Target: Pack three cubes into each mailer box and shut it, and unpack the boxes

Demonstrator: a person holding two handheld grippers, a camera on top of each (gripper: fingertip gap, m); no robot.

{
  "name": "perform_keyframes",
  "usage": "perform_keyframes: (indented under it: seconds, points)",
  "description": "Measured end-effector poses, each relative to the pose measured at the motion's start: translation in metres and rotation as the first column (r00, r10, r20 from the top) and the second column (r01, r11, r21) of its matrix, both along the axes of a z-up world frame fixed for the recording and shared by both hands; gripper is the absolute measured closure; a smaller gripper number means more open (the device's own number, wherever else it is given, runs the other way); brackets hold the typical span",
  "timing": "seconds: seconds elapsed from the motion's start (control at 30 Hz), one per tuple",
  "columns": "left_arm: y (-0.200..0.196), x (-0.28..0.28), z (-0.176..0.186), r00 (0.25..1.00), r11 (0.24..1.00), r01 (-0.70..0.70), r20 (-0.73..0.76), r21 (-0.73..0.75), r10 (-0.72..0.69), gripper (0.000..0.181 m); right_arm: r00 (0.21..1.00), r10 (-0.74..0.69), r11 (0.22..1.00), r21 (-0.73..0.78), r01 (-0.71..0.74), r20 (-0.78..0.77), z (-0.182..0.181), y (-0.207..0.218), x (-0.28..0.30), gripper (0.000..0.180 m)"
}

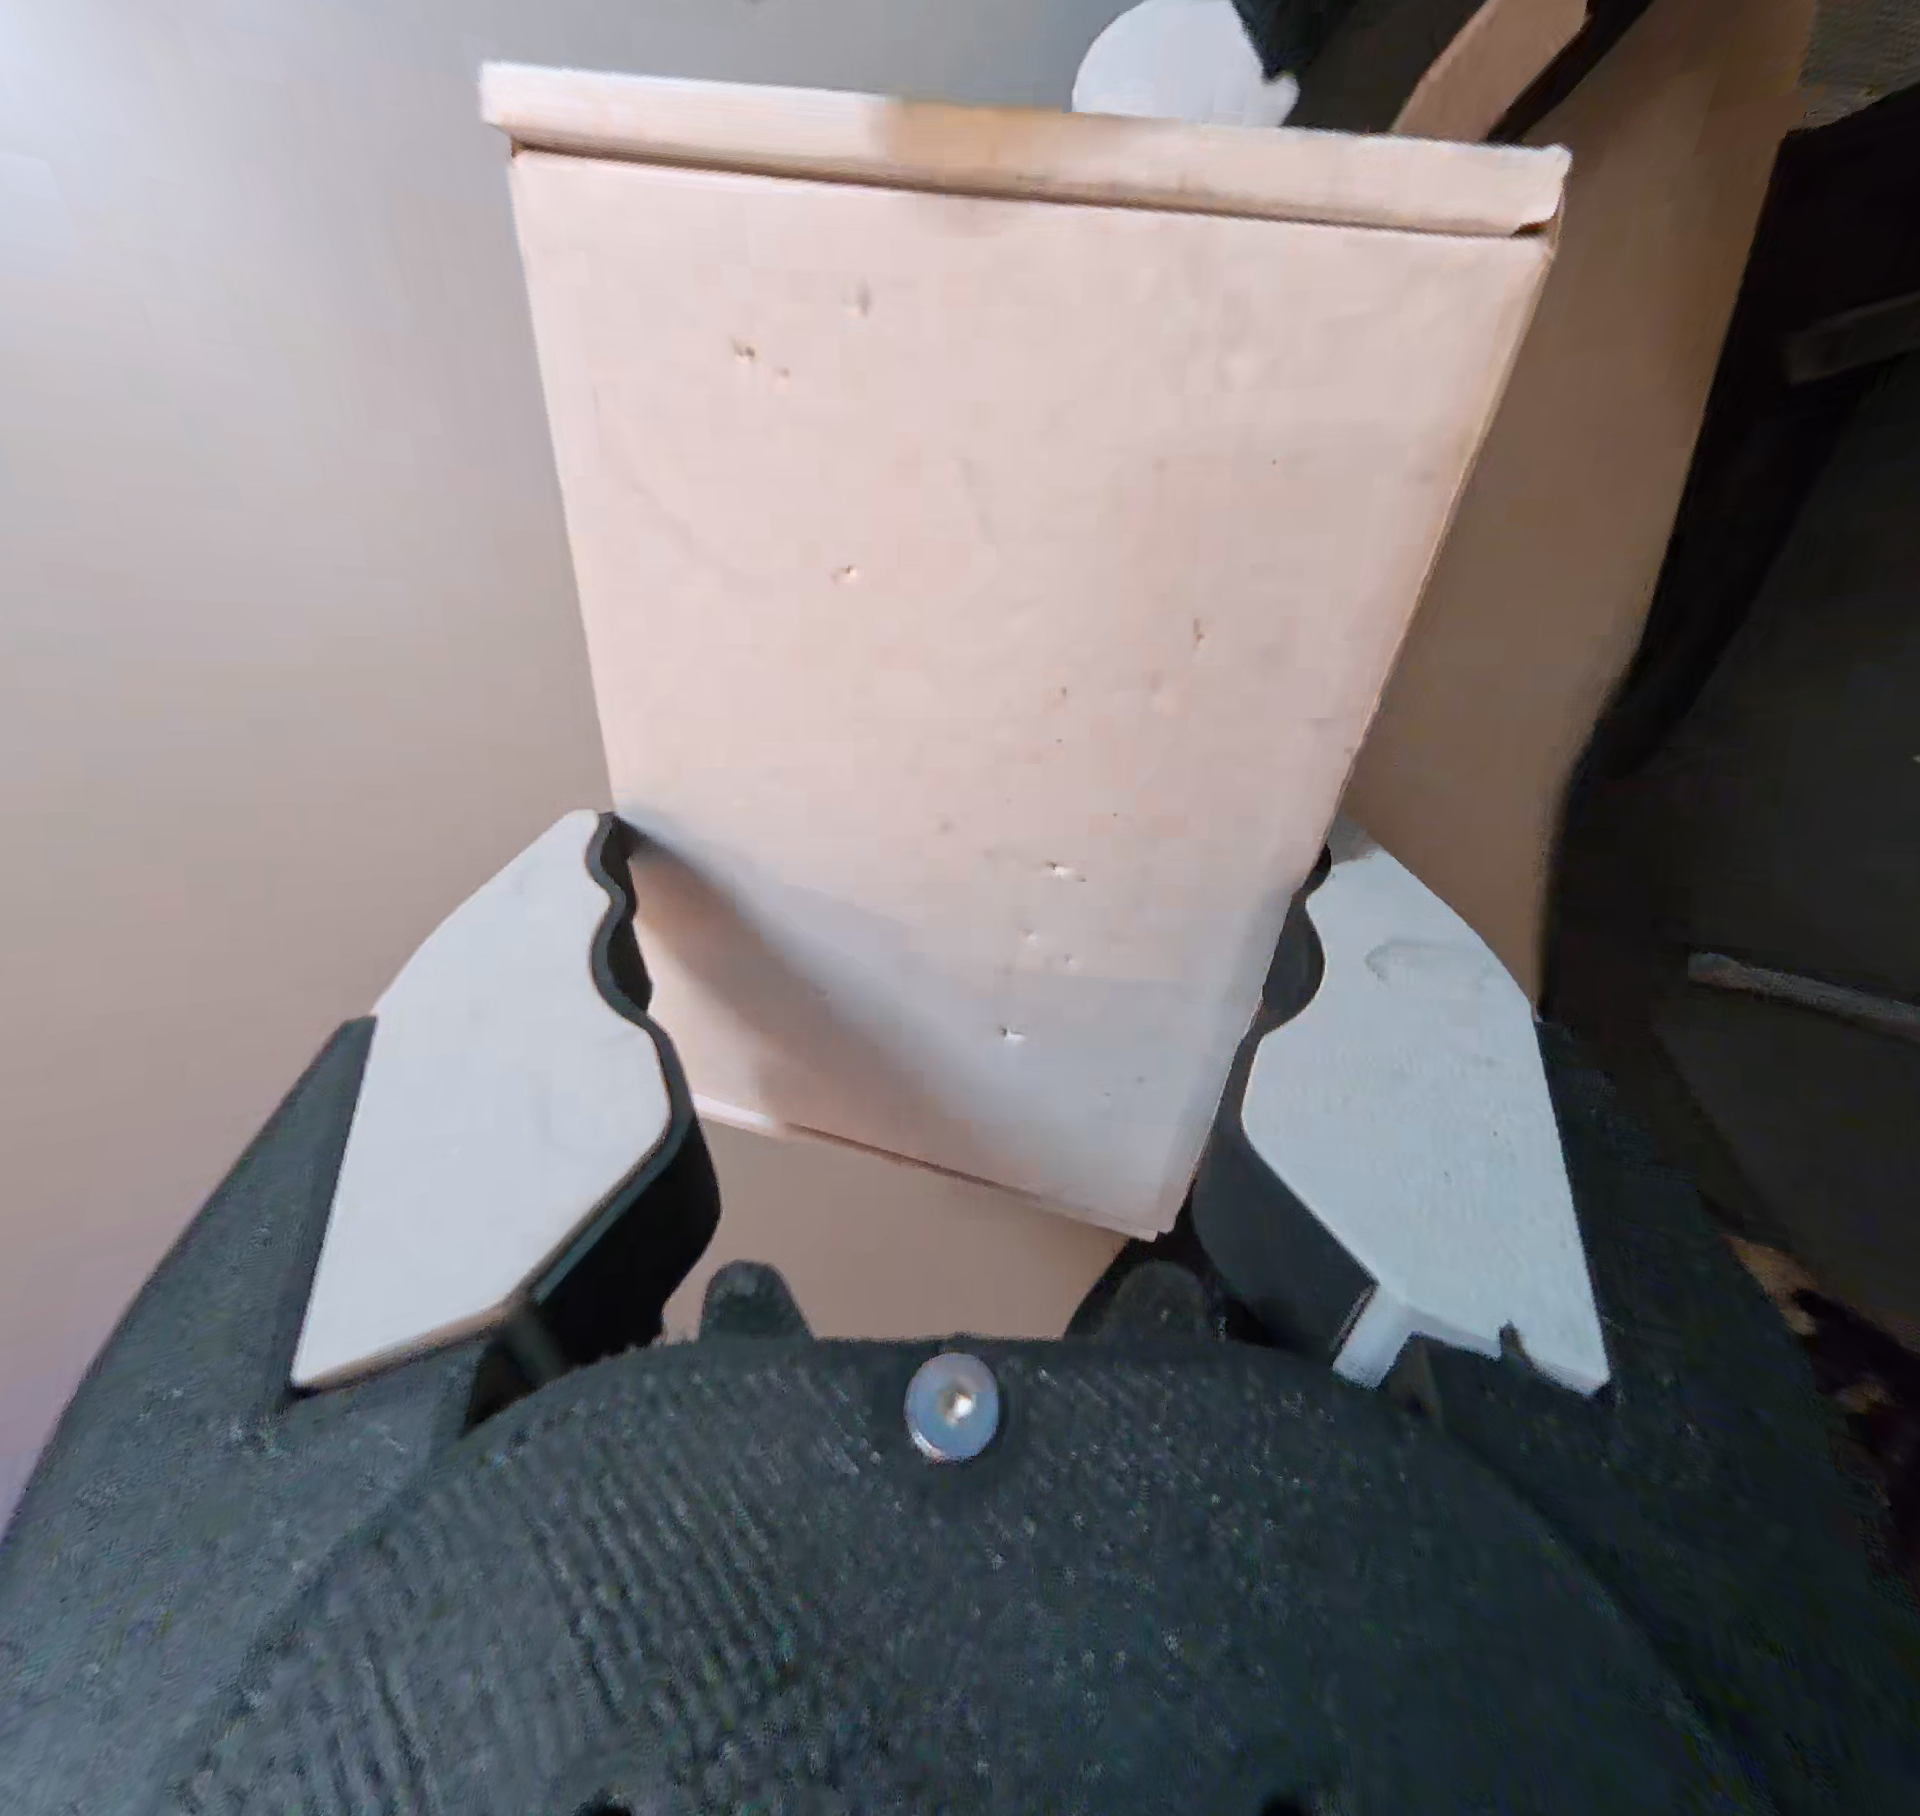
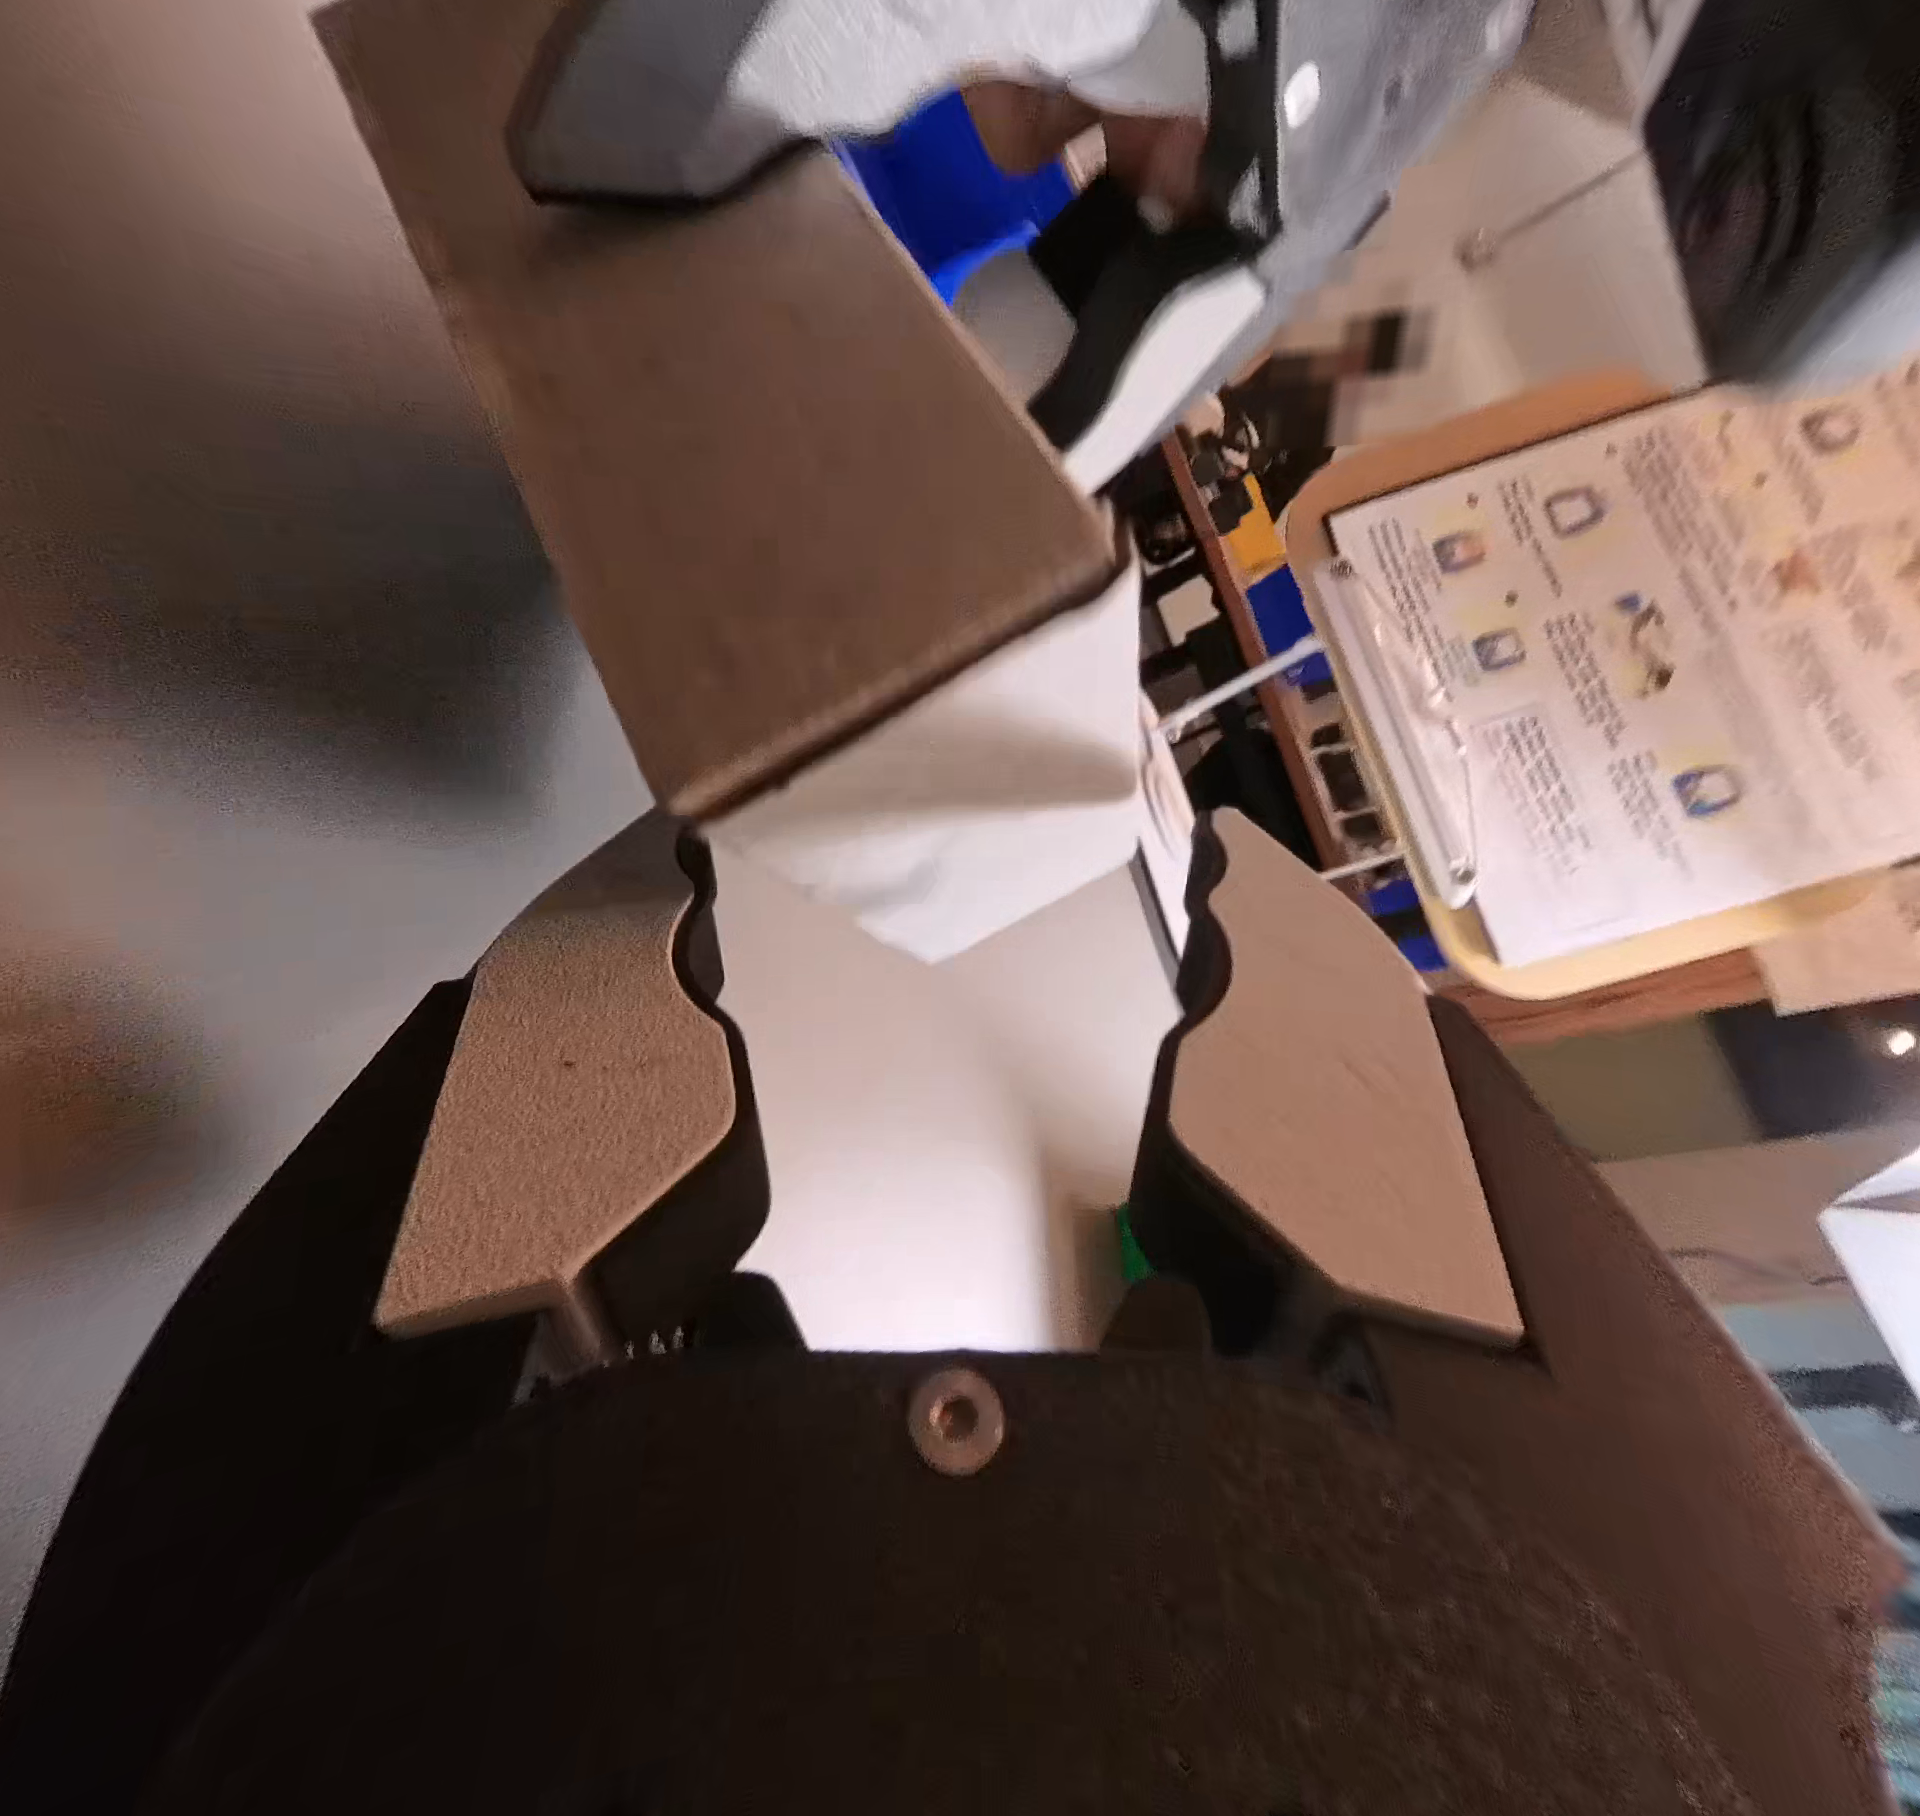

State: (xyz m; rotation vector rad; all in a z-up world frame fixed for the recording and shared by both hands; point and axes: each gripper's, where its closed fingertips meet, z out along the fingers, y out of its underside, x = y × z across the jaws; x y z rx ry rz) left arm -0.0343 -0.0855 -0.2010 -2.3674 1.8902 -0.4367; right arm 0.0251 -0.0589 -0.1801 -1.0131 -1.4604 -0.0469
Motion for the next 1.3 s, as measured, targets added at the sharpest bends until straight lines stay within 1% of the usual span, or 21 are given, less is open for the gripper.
perform_keyframes:
  seconds: [0.1, 0.17, 0.2, 0.3, 0.37, 0.43, 0.5, 0.57, 0.67, 0.7, 0.77, 0.8, 0.87, 0.9, 0.93, 1.03, 1.1, 1.17, 1.23, 1.3]
  points:
    - [-0.011, 0.009, -0.006, 1.000, 0.997, 0.005, 0.015, -0.071, -0.004, 0.063, 0.996, 0.081, 0.994, 0.069, -0.084, 0.040, -0.002, -0.019, -0.013, 0.096]
    - [-0.012, 0.011, -0.008, 0.999, 0.998, 0.029, 0.032, -0.061, -0.027, 0.063, 0.992, 0.104, 0.991, 0.077, -0.109, 0.067, -0.008, -0.026, -0.017, 0.100]
    - [-0.010, 0.013, -0.007, 0.998, 0.998, 0.026, 0.065, -0.052, -0.022, 0.064, 0.993, 0.105, 0.992, 0.063, -0.109, 0.060, -0.009, -0.026, -0.016, 0.101]
    - [-0.003, 0.025, 0.006, 0.966, 0.999, -0.026, 0.256, -0.029, 0.032, 0.069, 0.994, 0.108, 0.993, -0.052, -0.108, 0.003, -0.008, -0.020, -0.010, 0.102]
    - [0.001, 0.031, 0.023, 0.910, 0.998, -0.059, 0.412, 0.010, 0.050, 0.070, 0.993, 0.109, 0.980, -0.163, -0.113, -0.037, -0.010, -0.016, -0.007, 0.102]
    - [0.002, 0.031, 0.044, 0.826, 0.994, -0.103, 0.560, 0.045, 0.060, 0.072, 0.990, 0.108, 0.949, -0.288, -0.132, -0.096, -0.010, -0.014, -0.004, 0.101]
    - [0.002, 0.024, 0.059, 0.741, 0.983, -0.154, 0.670, 0.099, 0.049, 0.073, 0.985, 0.090, 0.902, -0.407, -0.144, -0.150, -0.010, -0.010, 0.001, 0.101]
    - [-0.001, 0.013, 0.064, 0.666, 0.973, -0.200, 0.745, 0.115, 0.049, 0.074, 0.981, 0.073, 0.837, -0.525, -0.158, -0.179, -0.014, -0.006, 0.006, 0.101]
    - [-0.001, -0.003, 0.048, 0.611, 0.953, -0.276, 0.788, 0.122, 0.076, 0.077, 0.974, 0.036, 0.730, -0.660, -0.180, -0.226, -0.015, -0.002, 0.009, 0.101]
    - [-0.001, -0.005, 0.040, 0.604, 0.949, -0.293, 0.792, 0.118, 0.088, 0.077, 0.969, 0.032, 0.689, -0.698, -0.198, -0.244, -0.015, -0.003, 0.008, 0.102]
    - [-0.005, -0.004, 0.024, 0.615, 0.949, -0.297, 0.781, 0.104, 0.106, 0.077, 0.961, 0.029, 0.598, -0.765, -0.238, -0.276, -0.016, -0.008, 0.004, 0.102]
    - [-0.009, -0.001, 0.016, 0.634, 0.956, -0.277, 0.766, 0.099, 0.104, 0.077, 0.957, 0.029, 0.567, -0.784, -0.253, -0.288, -0.016, -0.011, 0.001, 0.102]
    - [-0.011, 0.007, 0.002, 0.679, 0.953, -0.271, 0.728, 0.136, 0.089, 0.081, 0.958, 0.048, 0.532, -0.805, -0.264, -0.283, -0.019, -0.017, -0.005, 0.102]
    - [-0.005, 0.008, -0.001, 0.687, 0.936, -0.307, 0.721, 0.175, 0.090, 0.084, 0.958, 0.051, 0.537, -0.801, -0.264, -0.282, -0.019, -0.018, -0.007, 0.102]
    - [0.001, 0.007, -0.002, 0.690, 0.917, -0.340, 0.718, 0.209, 0.092, 0.093, 0.960, 0.043, 0.545, -0.799, -0.253, -0.275, -0.019, -0.017, -0.007, 0.102]
    - [0.008, 0.006, -0.002, 0.688, 0.894, -0.385, 0.717, 0.229, 0.113, 0.096, 0.971, 0.000, 0.562, -0.803, -0.199, -0.240, -0.019, -0.013, -0.004, 0.099]
    - [0.009, 0.004, -0.002, 0.696, 0.881, -0.401, 0.709, 0.252, 0.114, 0.096, 0.977, -0.027, 0.614, -0.775, -0.153, -0.213, -0.010, -0.006, 0.001, 0.098]
    - [0.012, 0.002, -0.002, 0.694, 0.872, -0.421, 0.707, 0.249, 0.133, 0.096, 0.977, -0.044, 0.661, -0.740, -0.127, -0.207, 0.009, -0.002, 0.005, 0.098]
    - [0.014, -0.001, -0.002, 0.688, 0.870, -0.436, 0.709, 0.232, 0.155, 0.096, 0.978, -0.070, 0.729, -0.679, -0.084, -0.196, 0.032, 0.002, 0.008, 0.101]
    - [0.015, -0.002, -0.002, 0.674, 0.868, -0.450, 0.718, 0.212, 0.174, 0.096, 0.989, -0.091, 0.803, -0.595, 0.004, -0.115, 0.043, 0.004, 0.007, 0.104]
